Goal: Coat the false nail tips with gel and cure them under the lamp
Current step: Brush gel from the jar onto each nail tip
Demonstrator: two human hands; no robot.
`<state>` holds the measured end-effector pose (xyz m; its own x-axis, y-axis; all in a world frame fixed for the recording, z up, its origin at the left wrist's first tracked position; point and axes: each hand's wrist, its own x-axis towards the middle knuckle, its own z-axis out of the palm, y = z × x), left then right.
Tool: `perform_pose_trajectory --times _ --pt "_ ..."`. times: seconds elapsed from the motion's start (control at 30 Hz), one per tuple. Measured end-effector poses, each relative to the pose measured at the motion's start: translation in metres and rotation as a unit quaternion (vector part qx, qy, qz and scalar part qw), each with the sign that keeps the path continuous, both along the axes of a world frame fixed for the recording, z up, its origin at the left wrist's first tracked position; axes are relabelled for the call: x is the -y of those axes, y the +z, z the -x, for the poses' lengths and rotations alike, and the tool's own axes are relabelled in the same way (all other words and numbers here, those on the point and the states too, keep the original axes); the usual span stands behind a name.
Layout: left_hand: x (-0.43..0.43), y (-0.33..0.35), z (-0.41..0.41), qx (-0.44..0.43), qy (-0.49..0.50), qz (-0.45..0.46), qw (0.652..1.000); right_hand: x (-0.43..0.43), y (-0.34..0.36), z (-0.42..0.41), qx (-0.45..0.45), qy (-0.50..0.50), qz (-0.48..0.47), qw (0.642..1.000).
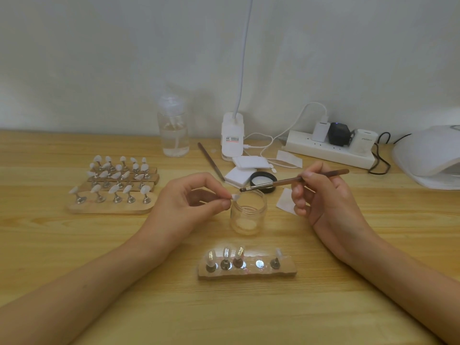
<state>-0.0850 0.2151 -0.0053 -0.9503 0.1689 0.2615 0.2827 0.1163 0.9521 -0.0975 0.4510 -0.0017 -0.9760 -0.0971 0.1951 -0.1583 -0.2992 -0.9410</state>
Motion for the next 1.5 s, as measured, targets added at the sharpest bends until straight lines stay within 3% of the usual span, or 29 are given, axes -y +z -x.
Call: perform_pose_trajectory --times 1.5 --pt "-0.0004 -0.0014 0.0003 0.028 0.007 0.006 1.000 0.0023 0.0005 -0.0039 -0.035 0.005 -0.023 0.999"
